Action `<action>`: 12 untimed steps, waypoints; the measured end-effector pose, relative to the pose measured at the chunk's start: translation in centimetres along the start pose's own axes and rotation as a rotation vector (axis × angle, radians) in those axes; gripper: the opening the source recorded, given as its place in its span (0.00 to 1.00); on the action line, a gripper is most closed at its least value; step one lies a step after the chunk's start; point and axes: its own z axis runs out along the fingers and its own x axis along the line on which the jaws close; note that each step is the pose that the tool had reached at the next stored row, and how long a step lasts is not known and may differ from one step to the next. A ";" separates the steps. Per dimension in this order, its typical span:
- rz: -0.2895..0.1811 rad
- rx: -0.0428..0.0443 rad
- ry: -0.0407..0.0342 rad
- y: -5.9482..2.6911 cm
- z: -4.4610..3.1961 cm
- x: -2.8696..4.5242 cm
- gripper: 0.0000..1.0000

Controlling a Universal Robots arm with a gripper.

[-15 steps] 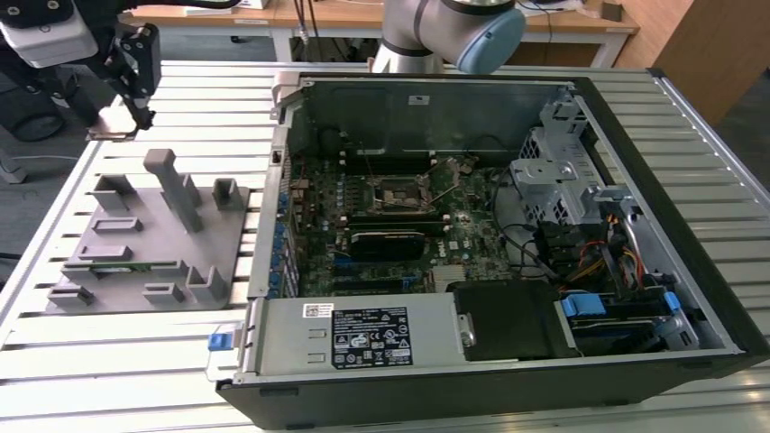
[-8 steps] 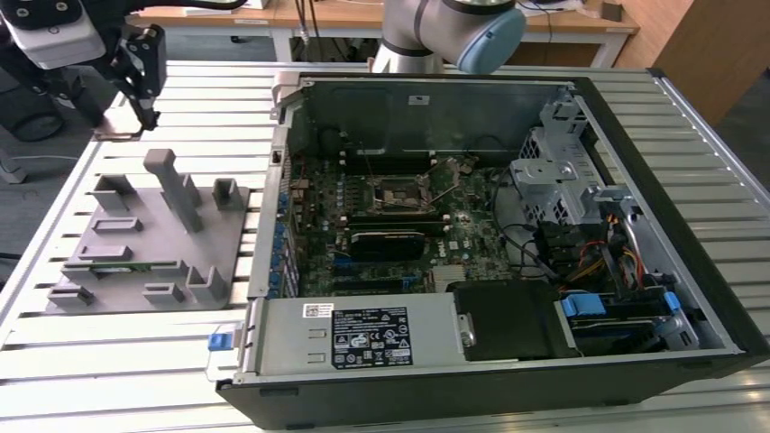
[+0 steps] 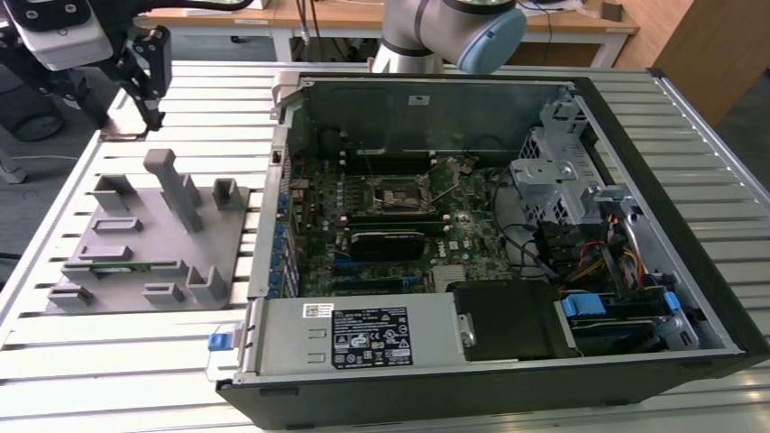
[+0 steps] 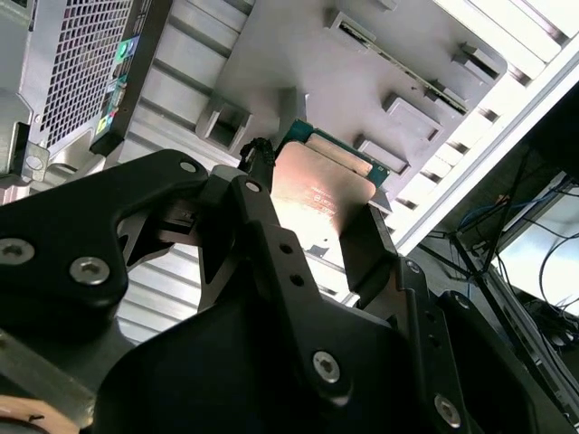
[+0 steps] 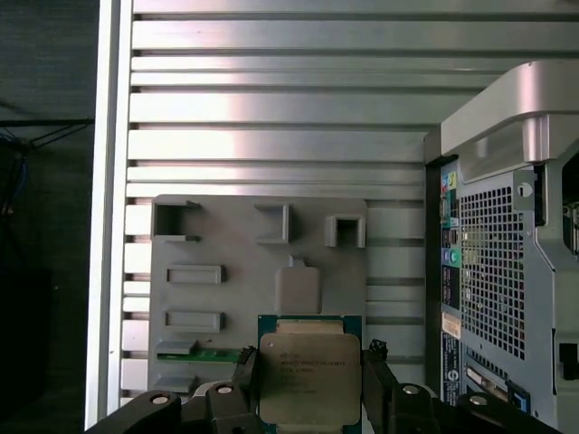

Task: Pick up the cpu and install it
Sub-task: 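Pick up the cpu and move it towards the insertion slot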

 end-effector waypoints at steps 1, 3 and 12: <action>0.000 0.0000 0.0000 0.00 0.01 -0.06 0.54; 0.000 0.0000 0.0000 0.00 0.03 -0.17 0.54; 0.000 0.0000 0.0001 -0.01 0.15 -0.67 0.54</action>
